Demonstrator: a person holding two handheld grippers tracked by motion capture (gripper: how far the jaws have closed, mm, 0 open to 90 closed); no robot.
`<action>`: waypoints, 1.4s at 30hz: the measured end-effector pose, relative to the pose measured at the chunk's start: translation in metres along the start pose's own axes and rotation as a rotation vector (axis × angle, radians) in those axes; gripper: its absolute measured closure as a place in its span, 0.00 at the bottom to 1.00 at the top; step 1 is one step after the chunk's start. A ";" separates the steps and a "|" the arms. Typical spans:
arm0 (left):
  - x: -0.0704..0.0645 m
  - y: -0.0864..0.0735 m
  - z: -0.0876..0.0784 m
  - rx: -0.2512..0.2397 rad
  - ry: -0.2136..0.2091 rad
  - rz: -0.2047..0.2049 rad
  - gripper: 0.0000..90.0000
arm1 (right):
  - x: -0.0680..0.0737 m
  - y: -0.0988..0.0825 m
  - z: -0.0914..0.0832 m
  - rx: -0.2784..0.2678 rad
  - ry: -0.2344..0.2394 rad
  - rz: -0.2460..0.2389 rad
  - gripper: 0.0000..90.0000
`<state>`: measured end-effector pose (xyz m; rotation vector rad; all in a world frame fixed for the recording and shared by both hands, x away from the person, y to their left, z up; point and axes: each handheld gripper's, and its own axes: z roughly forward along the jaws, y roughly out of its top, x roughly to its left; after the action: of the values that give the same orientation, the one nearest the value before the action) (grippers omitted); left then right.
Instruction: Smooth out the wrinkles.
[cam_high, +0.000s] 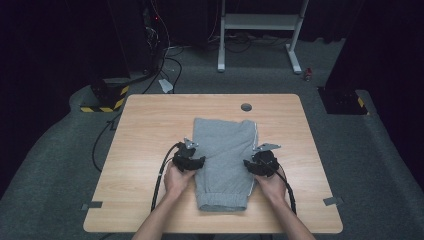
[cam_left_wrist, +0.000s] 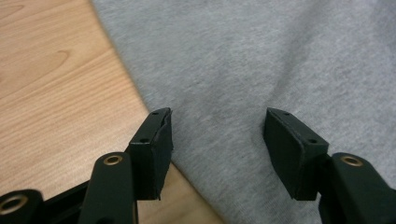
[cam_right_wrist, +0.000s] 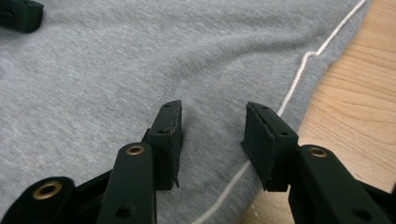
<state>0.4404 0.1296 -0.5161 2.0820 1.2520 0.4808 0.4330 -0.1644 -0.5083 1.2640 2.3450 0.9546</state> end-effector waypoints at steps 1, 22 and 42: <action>0.001 0.001 0.000 0.005 -0.001 -0.001 0.47 | 0.000 0.000 -0.001 -0.002 0.001 0.009 0.63; 0.045 0.013 0.010 -0.012 0.006 -0.204 0.34 | -0.033 0.028 0.018 -0.019 -0.078 0.261 0.46; 0.020 0.041 0.033 0.035 0.040 -0.047 0.59 | -0.030 0.047 0.044 0.057 -0.106 0.136 0.58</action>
<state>0.4955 0.1226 -0.5118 2.0761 1.3379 0.4845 0.5027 -0.1530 -0.5092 1.4744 2.2441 0.8437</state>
